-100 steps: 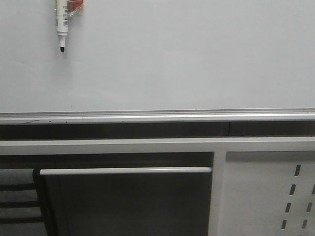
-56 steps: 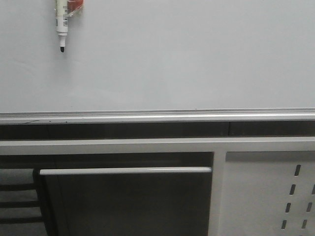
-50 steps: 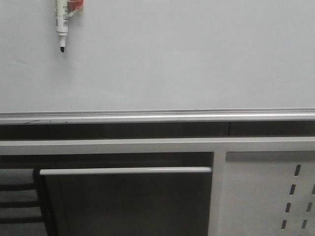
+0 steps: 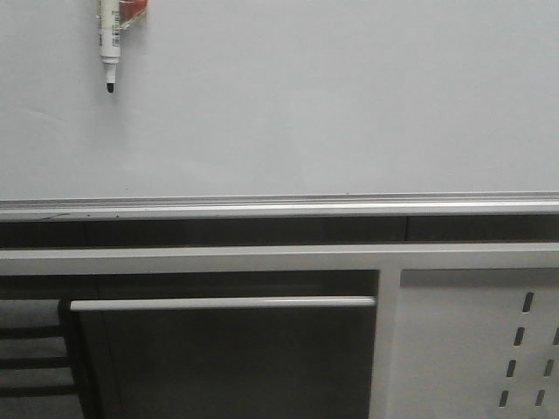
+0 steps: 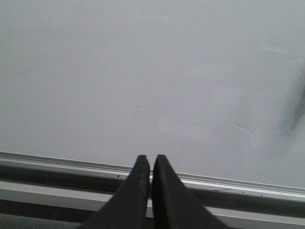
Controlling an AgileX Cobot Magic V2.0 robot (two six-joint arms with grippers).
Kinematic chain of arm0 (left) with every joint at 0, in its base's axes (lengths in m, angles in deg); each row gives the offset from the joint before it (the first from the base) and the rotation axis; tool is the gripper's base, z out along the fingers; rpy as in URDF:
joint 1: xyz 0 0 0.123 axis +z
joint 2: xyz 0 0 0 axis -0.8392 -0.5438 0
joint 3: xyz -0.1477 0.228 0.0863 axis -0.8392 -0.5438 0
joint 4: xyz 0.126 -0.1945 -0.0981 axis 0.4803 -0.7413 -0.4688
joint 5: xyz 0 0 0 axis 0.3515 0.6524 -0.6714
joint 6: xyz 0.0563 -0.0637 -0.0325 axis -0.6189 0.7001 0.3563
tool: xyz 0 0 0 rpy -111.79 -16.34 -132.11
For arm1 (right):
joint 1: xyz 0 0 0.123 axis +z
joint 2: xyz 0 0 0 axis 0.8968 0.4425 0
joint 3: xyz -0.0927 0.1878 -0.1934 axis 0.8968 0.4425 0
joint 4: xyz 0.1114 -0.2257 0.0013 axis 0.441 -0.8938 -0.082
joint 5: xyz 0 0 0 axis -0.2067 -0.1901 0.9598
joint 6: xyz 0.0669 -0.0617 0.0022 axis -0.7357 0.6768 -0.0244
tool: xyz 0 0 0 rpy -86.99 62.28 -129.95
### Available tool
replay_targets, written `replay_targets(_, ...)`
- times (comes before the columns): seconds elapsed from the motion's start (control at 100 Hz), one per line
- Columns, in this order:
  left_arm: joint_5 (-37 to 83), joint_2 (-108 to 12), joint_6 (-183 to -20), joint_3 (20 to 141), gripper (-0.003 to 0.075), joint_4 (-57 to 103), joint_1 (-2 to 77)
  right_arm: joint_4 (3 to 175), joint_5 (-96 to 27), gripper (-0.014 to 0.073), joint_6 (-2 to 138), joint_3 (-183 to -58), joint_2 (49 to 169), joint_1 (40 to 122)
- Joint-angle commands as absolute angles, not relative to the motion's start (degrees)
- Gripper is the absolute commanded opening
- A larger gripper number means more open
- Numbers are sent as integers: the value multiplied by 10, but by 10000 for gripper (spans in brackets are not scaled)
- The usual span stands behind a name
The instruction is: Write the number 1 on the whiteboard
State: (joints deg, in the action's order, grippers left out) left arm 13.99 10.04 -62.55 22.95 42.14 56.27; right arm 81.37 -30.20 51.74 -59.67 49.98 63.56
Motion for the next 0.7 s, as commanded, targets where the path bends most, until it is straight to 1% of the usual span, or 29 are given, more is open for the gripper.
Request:
replay_targets(0.0,90,113,-620,206,-20,417,563,841,-238,-64,518,-581,490,632)
replay_targets(0.26,84,113,-620,206,-20,280,563,951,-201,-64,518,-581,490,632)
replay_targets(0.45,76,113,-620,209,-20,126,563,1130,-194,-64,518,-583,490,632)
replay_targets(0.53,82,113,-620,218,-20,59,563,1147,-213,-64,518,-595,490,632)
replay_targets(0.69,152,100,-646,277,-20,55,563,1094,-314,-41,519,-650,523,632)
